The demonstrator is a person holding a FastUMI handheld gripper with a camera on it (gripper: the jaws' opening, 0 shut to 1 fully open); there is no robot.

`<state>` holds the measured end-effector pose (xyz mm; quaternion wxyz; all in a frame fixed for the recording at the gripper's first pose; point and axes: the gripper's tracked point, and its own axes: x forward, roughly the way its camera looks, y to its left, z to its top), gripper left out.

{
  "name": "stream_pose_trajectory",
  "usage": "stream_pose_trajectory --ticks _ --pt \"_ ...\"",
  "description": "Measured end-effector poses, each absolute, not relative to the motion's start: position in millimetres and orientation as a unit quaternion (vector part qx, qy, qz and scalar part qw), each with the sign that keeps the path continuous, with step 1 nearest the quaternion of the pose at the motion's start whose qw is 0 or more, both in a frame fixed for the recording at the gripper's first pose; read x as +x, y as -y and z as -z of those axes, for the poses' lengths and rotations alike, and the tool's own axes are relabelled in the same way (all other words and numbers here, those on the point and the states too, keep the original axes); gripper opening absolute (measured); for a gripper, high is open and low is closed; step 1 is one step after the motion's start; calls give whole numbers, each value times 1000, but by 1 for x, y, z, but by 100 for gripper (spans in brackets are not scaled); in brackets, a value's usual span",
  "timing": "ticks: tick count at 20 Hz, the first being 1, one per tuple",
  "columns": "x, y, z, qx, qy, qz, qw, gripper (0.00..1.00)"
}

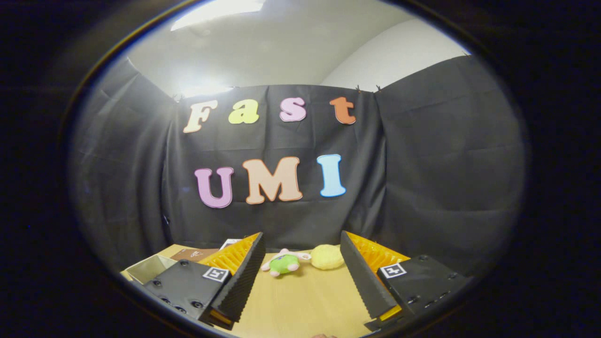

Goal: Open the storage box then place both shoes into the box .Put the left shoe in first, then the right shoe, with the right side of both shoes facing outward in a uniform manner.

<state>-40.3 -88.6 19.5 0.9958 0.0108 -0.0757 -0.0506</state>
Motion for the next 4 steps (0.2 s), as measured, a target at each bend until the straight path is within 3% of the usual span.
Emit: stream_pose_trajectory --ticks 4 --pt "-29 111 -21 9 79 56 995 100"
